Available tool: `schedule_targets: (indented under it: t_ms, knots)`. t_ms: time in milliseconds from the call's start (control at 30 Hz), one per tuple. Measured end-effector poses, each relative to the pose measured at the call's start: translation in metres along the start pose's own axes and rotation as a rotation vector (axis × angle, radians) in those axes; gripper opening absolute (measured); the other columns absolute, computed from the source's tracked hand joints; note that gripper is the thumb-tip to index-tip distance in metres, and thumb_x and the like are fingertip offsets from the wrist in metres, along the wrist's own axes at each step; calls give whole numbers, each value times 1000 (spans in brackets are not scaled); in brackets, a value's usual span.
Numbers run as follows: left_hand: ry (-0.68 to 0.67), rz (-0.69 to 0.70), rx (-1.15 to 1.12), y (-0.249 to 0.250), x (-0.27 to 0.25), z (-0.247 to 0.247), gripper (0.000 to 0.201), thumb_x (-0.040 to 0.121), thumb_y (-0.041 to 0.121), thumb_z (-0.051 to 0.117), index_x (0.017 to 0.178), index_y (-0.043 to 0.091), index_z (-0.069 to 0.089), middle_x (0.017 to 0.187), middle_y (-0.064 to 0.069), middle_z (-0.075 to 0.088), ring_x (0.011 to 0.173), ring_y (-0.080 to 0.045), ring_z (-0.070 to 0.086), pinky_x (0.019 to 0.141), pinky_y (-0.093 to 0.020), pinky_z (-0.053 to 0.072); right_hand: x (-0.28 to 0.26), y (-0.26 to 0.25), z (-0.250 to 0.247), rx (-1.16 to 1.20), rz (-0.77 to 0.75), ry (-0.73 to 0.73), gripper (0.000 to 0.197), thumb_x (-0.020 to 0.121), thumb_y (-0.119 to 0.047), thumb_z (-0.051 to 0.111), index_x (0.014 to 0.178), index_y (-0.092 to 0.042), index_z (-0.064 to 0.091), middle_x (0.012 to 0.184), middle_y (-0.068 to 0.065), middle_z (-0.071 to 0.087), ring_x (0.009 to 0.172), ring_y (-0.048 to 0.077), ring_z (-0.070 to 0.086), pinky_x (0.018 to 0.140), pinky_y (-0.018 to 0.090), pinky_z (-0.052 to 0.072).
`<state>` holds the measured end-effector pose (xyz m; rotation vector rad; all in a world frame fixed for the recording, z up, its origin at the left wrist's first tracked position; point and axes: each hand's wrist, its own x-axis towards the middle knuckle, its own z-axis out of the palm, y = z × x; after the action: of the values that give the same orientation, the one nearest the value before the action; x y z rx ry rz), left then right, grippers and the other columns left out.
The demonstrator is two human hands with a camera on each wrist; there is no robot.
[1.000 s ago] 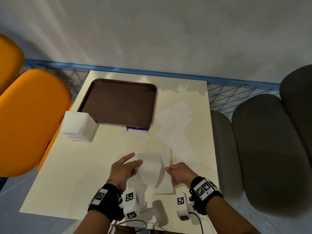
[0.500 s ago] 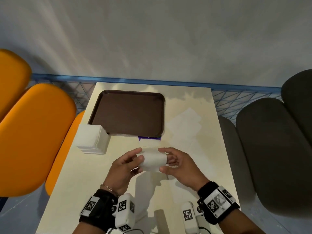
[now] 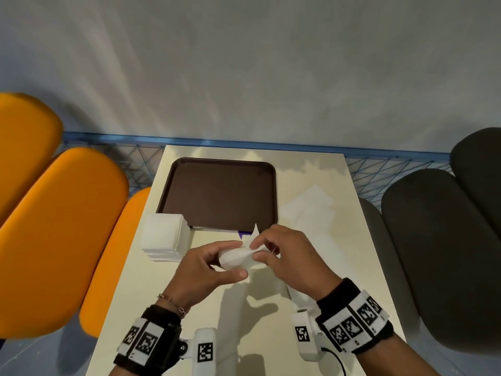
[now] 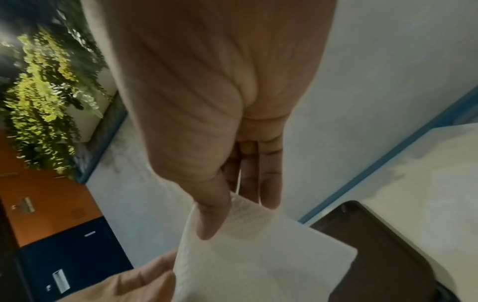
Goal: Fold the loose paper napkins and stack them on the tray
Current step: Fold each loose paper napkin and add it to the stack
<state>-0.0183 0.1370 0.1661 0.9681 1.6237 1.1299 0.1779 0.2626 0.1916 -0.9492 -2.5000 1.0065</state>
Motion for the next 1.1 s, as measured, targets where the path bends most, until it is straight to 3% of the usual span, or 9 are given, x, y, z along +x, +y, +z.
schedule_targets:
  t_ms: [100, 233, 367, 467, 567, 700, 800, 900, 1100]
  knots:
    - [-2, -92, -90, 1, 1, -8, 62, 62, 58, 95, 118, 38, 77, 105, 5, 80, 95, -21, 72, 85, -28, 59, 3, -15, -3, -38, -77, -20, 9, 94, -25, 77, 101, -31, 76, 93, -15, 60, 89, 2, 54, 84, 23, 46]
    - [-34, -381, -390, -7, 1, -18, 94, 63, 96, 63, 134, 34, 66, 114, -13, 75, 113, -32, 70, 97, -41, 56, 0, -40, -15, -113, -263, -29, 12, 90, -21, 79, 97, -31, 79, 93, -17, 65, 91, 9, 53, 81, 28, 48]
    - [-201, -474, -890, -10, -10, -6, 87, 78, 75, 63, 140, 15, 57, 135, -21, 67, 126, -41, 65, 109, -58, 49, -8, -60, -31, -151, -420, -139, 27, 89, -8, 74, 98, -33, 80, 95, -18, 70, 90, 12, 51, 78, 35, 49]
    - [-312, -318, -1064, -6, -17, 0, 78, 58, 51, 99, 113, 10, 62, 113, -25, 69, 103, -41, 70, 85, -49, 60, -15, -64, -41, -178, -466, -214, 37, 88, -2, 66, 97, -35, 80, 93, -18, 71, 88, 12, 50, 77, 32, 46]
    - [-286, -229, -824, -2, -17, -1, 59, 56, 50, 101, 88, 10, 72, 91, -19, 69, 83, -32, 70, 72, -39, 58, -20, -60, -48, -145, -467, -232, 41, 86, 3, 66, 96, -34, 81, 93, -18, 72, 88, 9, 54, 78, 25, 47]
    - [-206, -213, -535, 5, -16, -4, 64, 59, 53, 98, 94, 3, 79, 101, -21, 73, 89, -30, 69, 80, -36, 58, -29, -53, -55, -151, -423, -237, 36, 87, -3, 71, 98, -37, 81, 95, -19, 72, 90, 6, 56, 78, 16, 45]
    - [-51, -109, -427, 16, -17, -1, 50, 66, 42, 95, 92, 2, 81, 102, -15, 75, 90, -24, 69, 77, -32, 56, -36, -44, -63, -132, -253, -282, 31, 83, -32, 89, 109, -41, 76, 103, -24, 70, 100, 0, 59, 84, 10, 41]
    - [84, 17, -331, 31, -22, 3, 25, 72, 30, 89, 84, 8, 84, 99, -6, 78, 86, -17, 70, 74, -33, 55, -40, -45, -62, 168, -3, -152, 49, 75, -40, 95, 117, -40, 70, 102, -21, 75, 100, 5, 69, 89, 16, 50]
    - [206, 137, -223, 45, -28, 16, 22, 68, 31, 90, 81, 13, 85, 95, -5, 80, 88, -27, 74, 76, -45, 61, -33, -51, -28, 420, 142, 224, 11, 88, -31, 86, 95, -33, 79, 88, -10, 78, 87, 14, 73, 85, 34, 59]
